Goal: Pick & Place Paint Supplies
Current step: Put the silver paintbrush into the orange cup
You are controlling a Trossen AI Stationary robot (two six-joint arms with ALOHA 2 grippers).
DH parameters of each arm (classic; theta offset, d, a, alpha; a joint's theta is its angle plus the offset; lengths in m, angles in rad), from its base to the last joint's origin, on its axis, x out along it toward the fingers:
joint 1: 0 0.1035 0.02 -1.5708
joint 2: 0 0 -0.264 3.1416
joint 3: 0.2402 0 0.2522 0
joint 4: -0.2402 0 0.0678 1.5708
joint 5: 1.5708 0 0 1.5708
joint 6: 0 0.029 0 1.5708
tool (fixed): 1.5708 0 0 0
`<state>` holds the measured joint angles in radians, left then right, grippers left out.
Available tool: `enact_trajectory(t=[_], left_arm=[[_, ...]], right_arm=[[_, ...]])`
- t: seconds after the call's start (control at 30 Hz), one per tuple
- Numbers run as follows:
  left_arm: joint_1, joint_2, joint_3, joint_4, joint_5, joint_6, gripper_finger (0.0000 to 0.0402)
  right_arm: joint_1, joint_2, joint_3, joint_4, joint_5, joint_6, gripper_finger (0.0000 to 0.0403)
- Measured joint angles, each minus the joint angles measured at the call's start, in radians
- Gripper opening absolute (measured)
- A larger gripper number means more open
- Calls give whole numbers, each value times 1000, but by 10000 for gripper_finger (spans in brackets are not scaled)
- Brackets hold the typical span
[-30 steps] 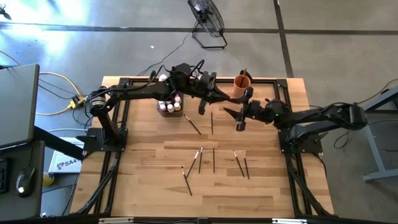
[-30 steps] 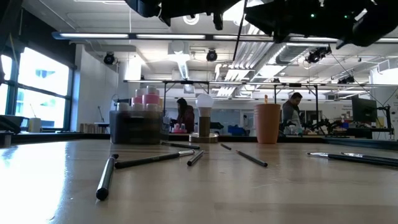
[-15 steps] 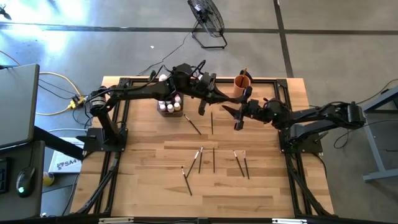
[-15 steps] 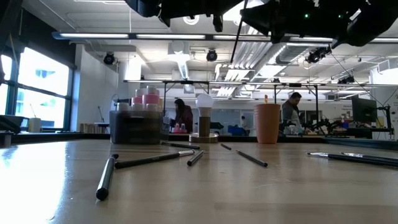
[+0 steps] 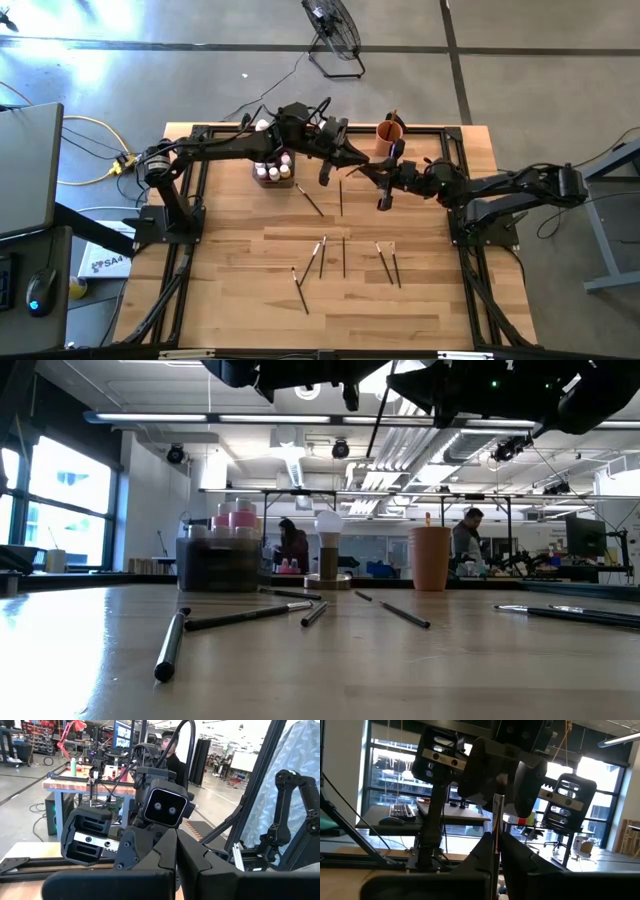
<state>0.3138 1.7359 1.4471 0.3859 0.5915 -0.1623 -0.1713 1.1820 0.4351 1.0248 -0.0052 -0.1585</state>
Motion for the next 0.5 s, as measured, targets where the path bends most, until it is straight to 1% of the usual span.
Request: enact_trajectory(t=[0.27,0.37,0.5], left_arm=[[0,0,0,7,-5,8,5],[2,0,0,8,-3,46,21],[31,-23,-1,4,8,53,60]], right_arm=[[1,0,0,1,5,6,9],[1,0,0,-5,2,15,8],[1,-16,0,-36,4,25,7]])
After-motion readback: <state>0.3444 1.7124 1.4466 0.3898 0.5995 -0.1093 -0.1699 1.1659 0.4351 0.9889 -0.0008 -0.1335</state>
